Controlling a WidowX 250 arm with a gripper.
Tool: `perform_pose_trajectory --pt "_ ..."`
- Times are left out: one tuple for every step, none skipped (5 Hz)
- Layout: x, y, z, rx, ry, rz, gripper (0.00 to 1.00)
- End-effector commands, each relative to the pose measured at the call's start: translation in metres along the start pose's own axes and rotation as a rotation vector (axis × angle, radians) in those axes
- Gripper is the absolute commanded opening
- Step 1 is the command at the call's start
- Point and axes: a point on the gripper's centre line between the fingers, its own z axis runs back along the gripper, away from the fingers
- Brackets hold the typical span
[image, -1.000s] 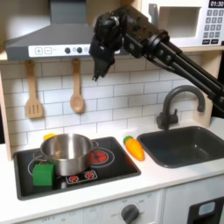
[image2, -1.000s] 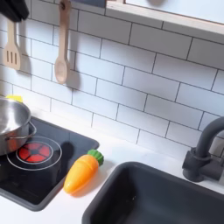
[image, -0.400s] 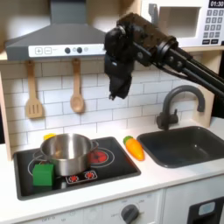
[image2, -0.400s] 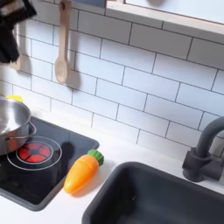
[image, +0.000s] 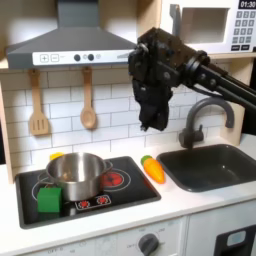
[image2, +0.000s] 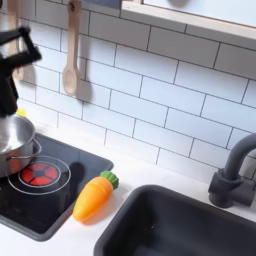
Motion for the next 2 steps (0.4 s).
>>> perform_pose_trajectory --pt "-0.037 0.011 -0.011 0.019 0.139 -0.074 0.0" --pt "-0.061 0.021 -0.013 0.032 0.213 -0.117 0.0"
